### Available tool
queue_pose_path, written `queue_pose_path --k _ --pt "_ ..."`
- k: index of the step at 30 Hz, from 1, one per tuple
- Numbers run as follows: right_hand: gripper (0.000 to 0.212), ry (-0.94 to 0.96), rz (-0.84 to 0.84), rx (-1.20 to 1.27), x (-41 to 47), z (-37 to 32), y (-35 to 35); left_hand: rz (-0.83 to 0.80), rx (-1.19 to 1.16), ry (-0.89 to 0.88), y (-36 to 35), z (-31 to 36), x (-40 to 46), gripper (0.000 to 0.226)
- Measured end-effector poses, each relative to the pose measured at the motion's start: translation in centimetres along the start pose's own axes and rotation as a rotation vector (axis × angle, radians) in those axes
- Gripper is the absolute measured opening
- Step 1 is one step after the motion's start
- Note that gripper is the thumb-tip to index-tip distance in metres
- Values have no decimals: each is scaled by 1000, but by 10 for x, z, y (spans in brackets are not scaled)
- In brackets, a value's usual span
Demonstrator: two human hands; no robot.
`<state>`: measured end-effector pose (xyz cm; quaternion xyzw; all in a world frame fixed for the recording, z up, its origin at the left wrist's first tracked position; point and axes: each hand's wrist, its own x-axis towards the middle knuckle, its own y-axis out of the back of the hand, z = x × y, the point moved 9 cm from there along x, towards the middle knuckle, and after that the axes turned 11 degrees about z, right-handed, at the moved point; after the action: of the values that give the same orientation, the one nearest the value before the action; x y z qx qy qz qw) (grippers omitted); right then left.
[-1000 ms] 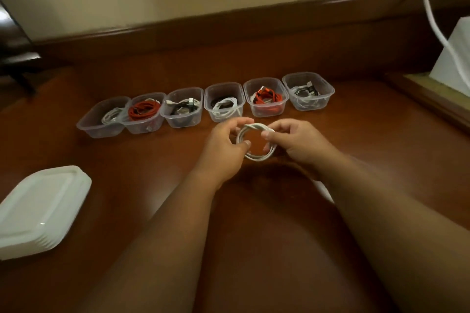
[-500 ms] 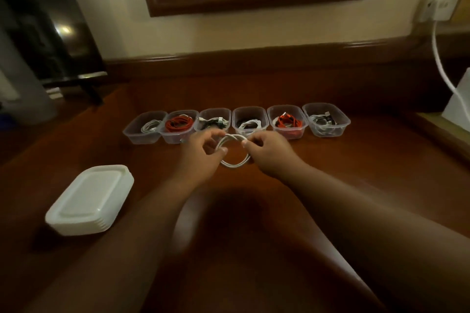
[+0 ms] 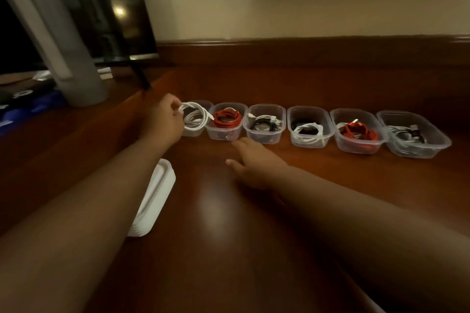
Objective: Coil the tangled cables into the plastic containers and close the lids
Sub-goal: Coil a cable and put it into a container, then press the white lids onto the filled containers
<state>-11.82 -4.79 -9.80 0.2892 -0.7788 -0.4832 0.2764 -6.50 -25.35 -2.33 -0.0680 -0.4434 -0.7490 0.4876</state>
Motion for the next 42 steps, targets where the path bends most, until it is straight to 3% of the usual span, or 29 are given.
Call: queue_pose_path --k 5,9,13,24,28,34,42 --pt "67 91 20 -142 5 6 -24 66 212 -45 -26 -10 42 19" --pt "68 115 34 -148 7 7 -26 -72 455 -42 -53 -17 59 36" --pt "69 116 37 -142 9 8 -28 -186 615 -107 -72 -18 65 29" --pt "71 109 40 -124 11 12 -30 -224 563 -85 -74 -25 61 19" --pt "69 112 51 -109 8 11 -27 -221 472 -214 -70 -5 52 13" --pt "69 89 46 -96 9 11 -26 -436 576 -373 -71 1 27 14" --pt "68 -1 21 110 2 16 -17 -400 622 -442 -49 4 -2 19"
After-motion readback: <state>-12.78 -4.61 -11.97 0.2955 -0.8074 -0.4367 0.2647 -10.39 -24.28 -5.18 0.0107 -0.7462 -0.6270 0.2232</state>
